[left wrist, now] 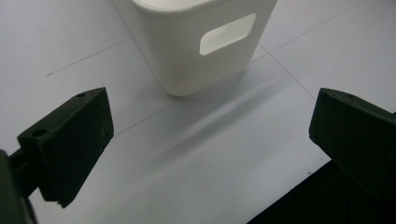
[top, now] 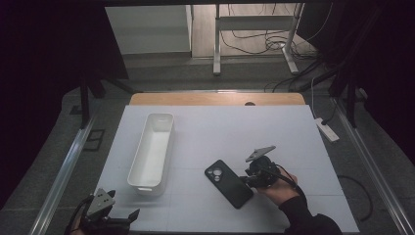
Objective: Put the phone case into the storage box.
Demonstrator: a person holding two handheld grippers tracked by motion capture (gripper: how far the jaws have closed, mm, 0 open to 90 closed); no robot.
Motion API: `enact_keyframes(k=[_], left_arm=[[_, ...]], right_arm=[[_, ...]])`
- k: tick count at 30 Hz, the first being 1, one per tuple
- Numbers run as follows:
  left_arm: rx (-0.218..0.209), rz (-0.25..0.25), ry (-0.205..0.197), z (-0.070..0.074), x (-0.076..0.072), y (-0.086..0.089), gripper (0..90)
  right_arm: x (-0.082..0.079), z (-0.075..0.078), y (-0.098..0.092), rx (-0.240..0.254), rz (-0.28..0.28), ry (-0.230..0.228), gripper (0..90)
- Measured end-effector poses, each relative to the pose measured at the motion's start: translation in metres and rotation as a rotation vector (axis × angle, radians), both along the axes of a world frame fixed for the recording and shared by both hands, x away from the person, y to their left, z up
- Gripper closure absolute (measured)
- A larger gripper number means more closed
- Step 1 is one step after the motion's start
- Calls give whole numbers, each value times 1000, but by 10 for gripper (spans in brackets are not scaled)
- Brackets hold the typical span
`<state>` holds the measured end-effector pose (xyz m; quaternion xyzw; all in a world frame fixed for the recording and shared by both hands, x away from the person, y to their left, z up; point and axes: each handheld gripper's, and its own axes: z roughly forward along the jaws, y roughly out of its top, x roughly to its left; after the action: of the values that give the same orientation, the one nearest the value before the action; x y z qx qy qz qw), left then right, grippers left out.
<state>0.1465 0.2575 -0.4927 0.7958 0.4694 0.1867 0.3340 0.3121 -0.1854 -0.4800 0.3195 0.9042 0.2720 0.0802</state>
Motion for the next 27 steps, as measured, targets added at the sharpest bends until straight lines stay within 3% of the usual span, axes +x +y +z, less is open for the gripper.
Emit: enact_keyframes(k=[9, 12, 16, 19, 27], left_arm=[[-3, 2, 0, 0, 0, 0, 7], [-3, 2, 0, 0, 0, 0, 7], [-2, 1, 1, 0, 0, 0, 7], [-1, 1, 1, 0, 0, 0, 7], [-2, 2, 1, 0, 0, 0, 7]], right_arm=[[-6, 8, 6, 2, -13, -7, 303], [-6, 8, 6, 1, -16, -3, 274], [-7, 6, 9, 18, -23, -16, 51], [-8, 3, 10, 8, -20, -20, 0], [-9, 1, 15, 16, -36, -9, 0]])
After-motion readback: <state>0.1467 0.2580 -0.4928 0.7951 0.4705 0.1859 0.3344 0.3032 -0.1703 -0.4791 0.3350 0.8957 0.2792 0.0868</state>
